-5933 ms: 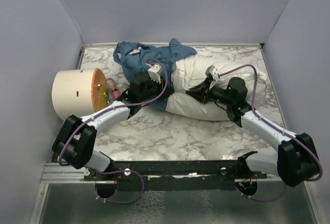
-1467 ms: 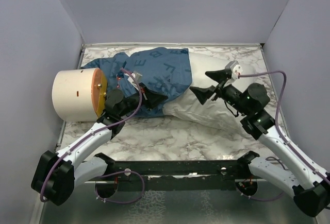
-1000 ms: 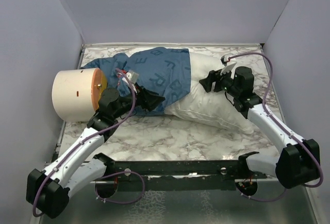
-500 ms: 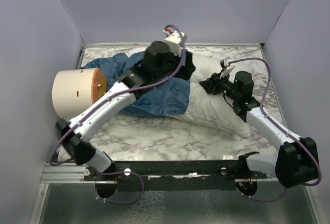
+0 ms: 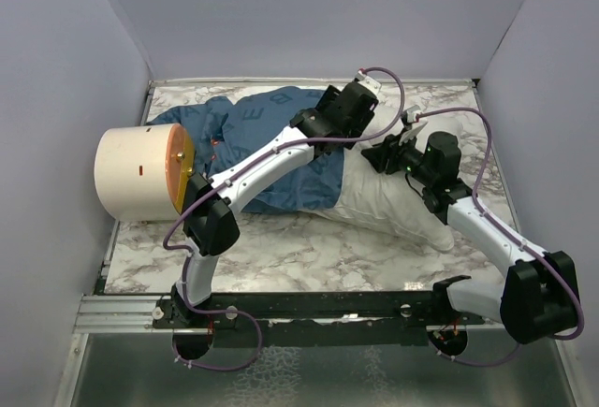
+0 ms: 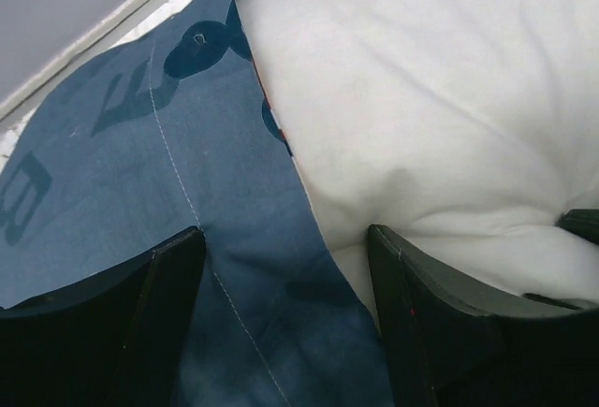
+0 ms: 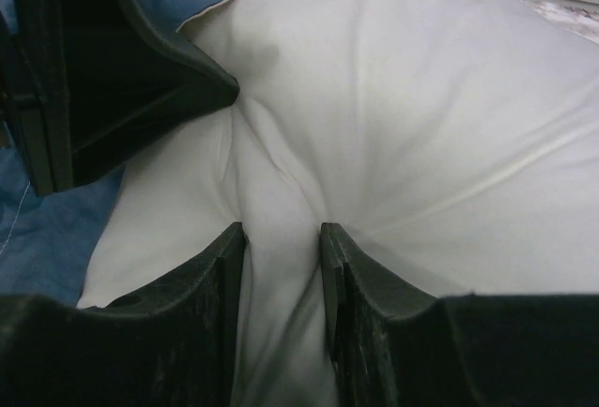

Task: Put the pillow into the pillowcase
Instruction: Stuff the pillow into the pillowcase.

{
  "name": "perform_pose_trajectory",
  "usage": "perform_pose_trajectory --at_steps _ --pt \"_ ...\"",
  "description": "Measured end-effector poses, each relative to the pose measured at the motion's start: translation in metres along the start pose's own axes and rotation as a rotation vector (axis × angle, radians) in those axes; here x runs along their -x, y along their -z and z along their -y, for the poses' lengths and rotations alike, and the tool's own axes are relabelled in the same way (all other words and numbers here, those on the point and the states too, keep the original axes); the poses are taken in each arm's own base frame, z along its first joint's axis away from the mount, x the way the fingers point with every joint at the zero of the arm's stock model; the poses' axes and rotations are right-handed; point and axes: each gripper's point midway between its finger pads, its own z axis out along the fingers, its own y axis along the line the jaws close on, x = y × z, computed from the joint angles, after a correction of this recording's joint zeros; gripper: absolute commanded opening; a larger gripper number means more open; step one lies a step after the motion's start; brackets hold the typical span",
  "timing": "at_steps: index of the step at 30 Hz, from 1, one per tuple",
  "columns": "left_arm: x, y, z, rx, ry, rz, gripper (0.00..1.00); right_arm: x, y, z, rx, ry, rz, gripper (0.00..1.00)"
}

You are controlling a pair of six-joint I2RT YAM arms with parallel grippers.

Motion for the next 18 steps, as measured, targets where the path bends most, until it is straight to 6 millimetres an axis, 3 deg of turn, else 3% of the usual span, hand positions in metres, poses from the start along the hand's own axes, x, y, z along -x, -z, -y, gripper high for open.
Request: perform_pose_trajectory --at_steps 2,3,6,10,14,18 --pt "0.000 0.004 -0.001 0.015 -0.019 -0.003 0.37 0.000 0.000 0.000 0.002 -0.003 0.000 0.36" --pt "0.000 0.005 -0.001 0.020 -0.023 -0.003 0.31 0.000 0.000 -0.001 0.002 -0.004 0.000 0.36" --pt "-0.001 0.007 -0.007 0.043 -0.041 -0.005 0.28 0.000 0.000 -0.001 0.005 -0.003 0.001 0.36" --pt "-0.001 0.012 -0.017 0.072 -0.055 -0.011 0.01 -0.001 -0.002 -0.001 0.009 -0.003 0.001 0.36" --pt "-0.005 0.012 -0.027 0.090 -0.068 -0.032 0.00 -0.002 -0.003 0.000 0.012 -0.003 0.000 0.34" --pt "0.003 0.016 -0.020 0.011 -0.066 -0.024 0.00 -0.005 -0.008 0.001 0.020 -0.002 -0.003 0.07"
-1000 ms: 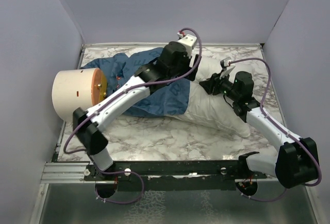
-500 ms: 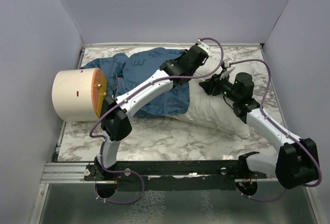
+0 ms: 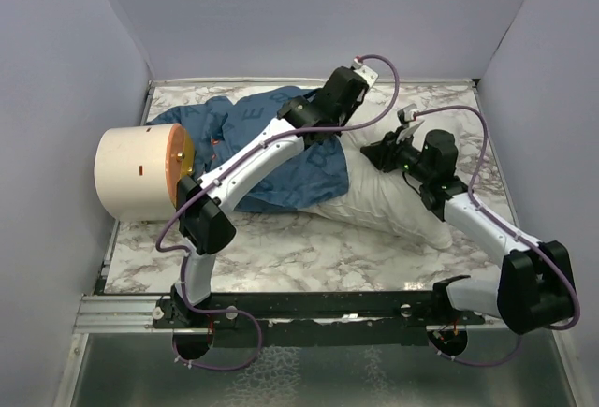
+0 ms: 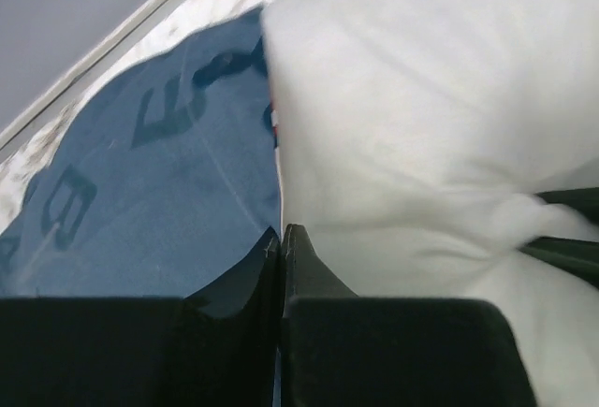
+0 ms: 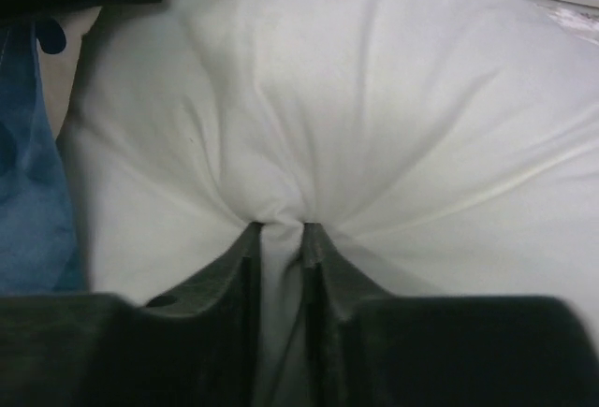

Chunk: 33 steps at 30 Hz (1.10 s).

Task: Put the pillow into the pillowcase
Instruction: Stuff the pillow into the pillowcase.

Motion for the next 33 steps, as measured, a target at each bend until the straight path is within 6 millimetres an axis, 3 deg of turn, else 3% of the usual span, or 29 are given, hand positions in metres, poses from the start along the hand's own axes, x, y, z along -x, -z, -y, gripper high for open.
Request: perform_pose_trajectory --at_steps 1,4,8,10,14,17,18,20,22,24,27,31,33 --pt "0.010 0.004 0.007 -0.063 0.015 0.026 0.00 -0.001 -0.002 0.000 0.005 -0.003 -0.003 0.02" --pt "0.052 0.025 0.027 -0.256 0.089 0.146 0.00 -0.001 -0.013 -0.001 0.043 -0.018 -0.001 0.01" --pt "0.131 0.078 0.046 -0.543 0.265 0.368 0.00 0.007 -0.028 -0.007 0.120 -0.077 0.037 0.01" --pt "0.157 0.097 0.054 -0.660 0.351 0.440 0.00 0.018 -0.029 -0.012 0.150 -0.109 0.075 0.01" --pt "0.185 0.117 0.080 -0.868 0.465 0.501 0.00 0.051 -0.029 -0.020 0.182 -0.144 0.155 0.01" --pt "0.188 0.129 0.098 -0.986 0.488 0.513 0.00 0.066 -0.027 -0.024 0.196 -0.153 0.194 0.01" --pt "0.184 0.132 0.103 -1.011 0.486 0.515 0.00 0.067 -0.026 -0.025 0.200 -0.154 0.199 0.01" --pt "0.155 0.137 0.115 -1.040 0.481 0.467 0.00 0.062 -0.023 -0.028 0.208 -0.151 0.210 0.01" --pt "0.115 0.141 0.120 -1.050 0.493 0.434 0.00 0.041 -0.018 -0.032 0.217 -0.159 0.196 0.01" --pt "0.058 0.139 0.114 -1.037 0.531 0.394 0.00 0.012 -0.008 -0.036 0.230 -0.169 0.178 0.03" --pt "-0.014 0.112 0.095 -0.973 0.611 0.335 0.00 -0.019 0.008 -0.050 0.280 -0.163 0.161 0.14" --pt "-0.105 0.051 0.081 -0.856 0.714 0.182 0.00 -0.024 0.031 -0.073 0.367 -0.100 0.169 0.32" --pt "-0.119 0.045 0.083 -0.855 0.717 0.184 0.00 -0.025 0.043 -0.081 0.388 -0.075 0.153 0.45"
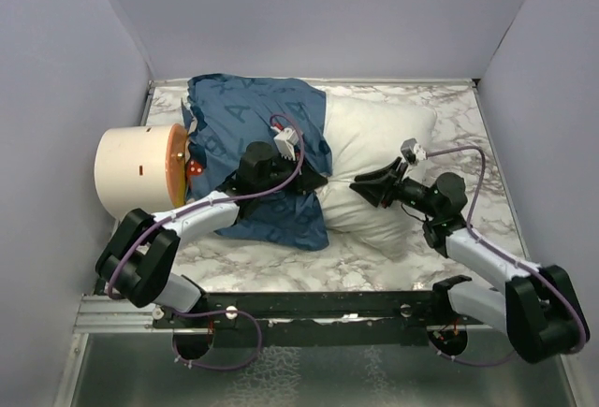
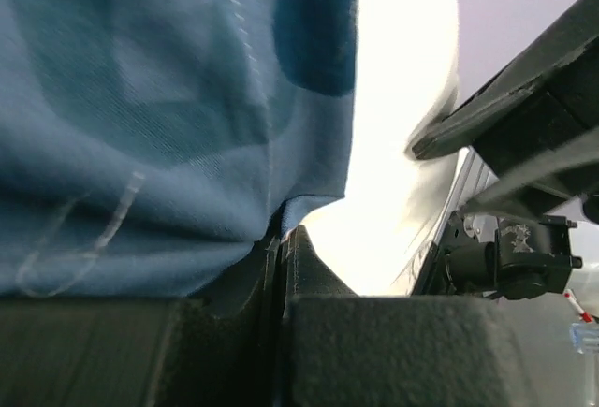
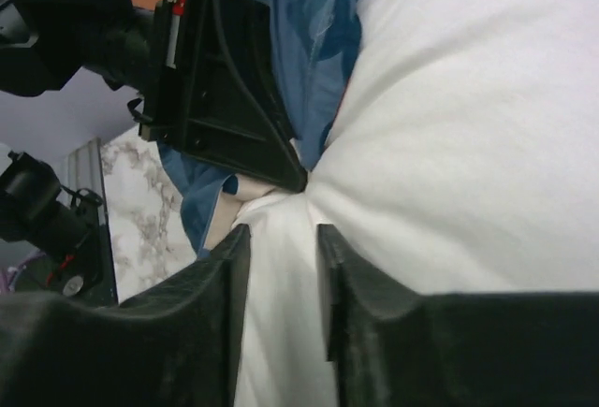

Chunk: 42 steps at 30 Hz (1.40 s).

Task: Put the pillow into the pillowcase
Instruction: Stuff the pillow into the pillowcase.

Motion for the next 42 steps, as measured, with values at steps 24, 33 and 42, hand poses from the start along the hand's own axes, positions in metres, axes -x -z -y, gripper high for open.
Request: perform_pose_trajectory --at_steps 24,33,42 --pt "-0.015 0.006 0.006 -0.099 -0.110 0.111 0.00 0.043 -0.082 0.137 -0.330 0.099 -0.363 0.19" --pt "-0.015 0.022 0.012 -0.001 -0.145 0.042 0.60 0.040 -0.068 0.102 -0.247 0.154 -0.234 0.01" --pt "0.103 0.076 0.077 0.124 -0.300 0.234 0.74 0.043 -0.059 0.083 -0.231 0.170 -0.136 0.01"
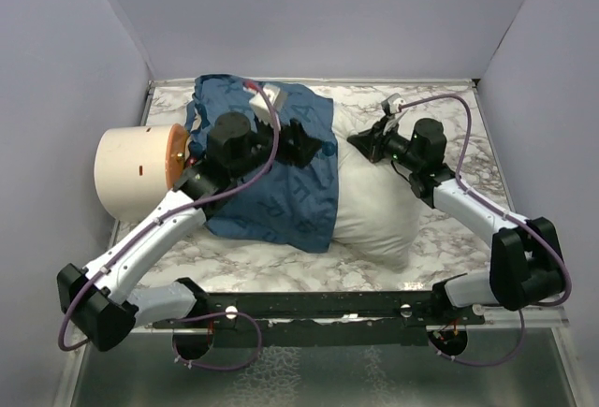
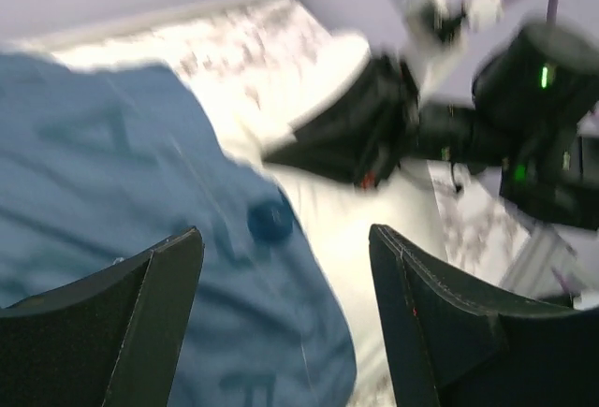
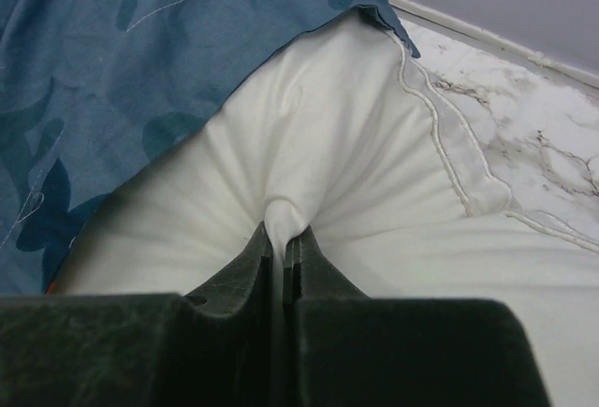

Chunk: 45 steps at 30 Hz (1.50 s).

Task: Put the pillow into the pillowcase
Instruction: Stuff the pillow into the pillowcase.

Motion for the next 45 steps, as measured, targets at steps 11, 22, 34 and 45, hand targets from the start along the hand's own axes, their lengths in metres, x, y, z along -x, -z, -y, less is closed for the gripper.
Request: perform_pose_trajectory --at_steps 11,22,34,45 --pt "0.078 -0.093 -0.058 0.364 -0.195 -0.071 0.78 0.006 0.009 -0.019 0.002 0.009 0.059 0.01" --pt "-0.005 -0.146 -0.111 0.606 -0.448 -0.393 0.58 0.002 0.012 -0.021 -0.008 0.009 0.062 0.01" --pt "0.010 -0.131 -0.123 0.703 -0.509 -0.399 0.00 0.004 0.013 -0.025 0.000 0.008 0.072 0.01" --pt "0.064 -0.165 -0.047 0.298 -0.235 -0.167 0.00 0.038 -0.004 -0.016 -0.026 -0.019 0.102 0.01"
